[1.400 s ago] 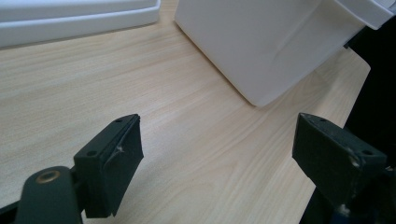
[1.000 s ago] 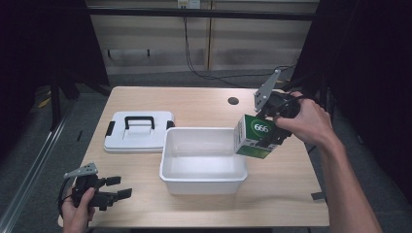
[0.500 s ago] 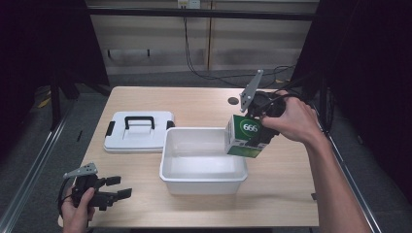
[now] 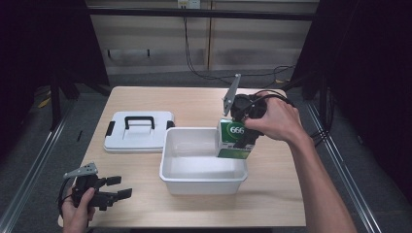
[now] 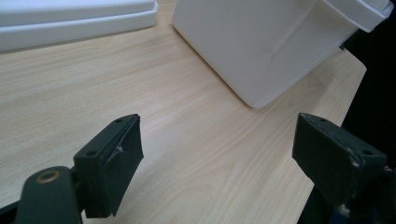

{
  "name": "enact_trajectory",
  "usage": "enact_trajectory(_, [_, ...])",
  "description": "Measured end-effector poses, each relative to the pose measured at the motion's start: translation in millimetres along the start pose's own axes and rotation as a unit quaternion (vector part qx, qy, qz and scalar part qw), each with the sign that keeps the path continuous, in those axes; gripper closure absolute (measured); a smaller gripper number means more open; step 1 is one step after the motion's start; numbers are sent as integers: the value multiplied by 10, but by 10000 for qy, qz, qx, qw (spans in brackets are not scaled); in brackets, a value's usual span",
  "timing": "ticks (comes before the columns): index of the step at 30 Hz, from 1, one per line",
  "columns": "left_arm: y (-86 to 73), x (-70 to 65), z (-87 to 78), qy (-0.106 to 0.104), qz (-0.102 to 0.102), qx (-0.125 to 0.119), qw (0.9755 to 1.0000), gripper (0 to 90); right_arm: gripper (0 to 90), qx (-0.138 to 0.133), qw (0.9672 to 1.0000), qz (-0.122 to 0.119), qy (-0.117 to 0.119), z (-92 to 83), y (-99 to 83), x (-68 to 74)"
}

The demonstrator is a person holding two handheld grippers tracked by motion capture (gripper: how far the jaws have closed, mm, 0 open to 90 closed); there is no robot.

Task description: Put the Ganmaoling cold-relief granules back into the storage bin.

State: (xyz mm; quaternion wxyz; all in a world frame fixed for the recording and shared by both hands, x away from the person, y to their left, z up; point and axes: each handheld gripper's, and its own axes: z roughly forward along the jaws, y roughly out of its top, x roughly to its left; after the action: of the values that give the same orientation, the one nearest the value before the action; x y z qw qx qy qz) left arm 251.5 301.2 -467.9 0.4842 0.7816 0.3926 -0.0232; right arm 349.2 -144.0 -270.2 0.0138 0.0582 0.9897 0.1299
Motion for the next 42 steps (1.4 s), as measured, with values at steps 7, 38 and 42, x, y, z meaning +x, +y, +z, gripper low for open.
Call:
enact_trajectory(7, [0,-1,-3,-4,4,-7,10000,161,161,170,9998,-59,21,109,68,-25])
enact_trajectory(38, [-1,-8,-4,2,6,-9,10000,161,158,661,9974,-104,256,740,113,-114])
enact_trajectory(42, [0,-6,-3,5,10,-11,10000,161,158,657,9974,-104,268,815,96,-125])
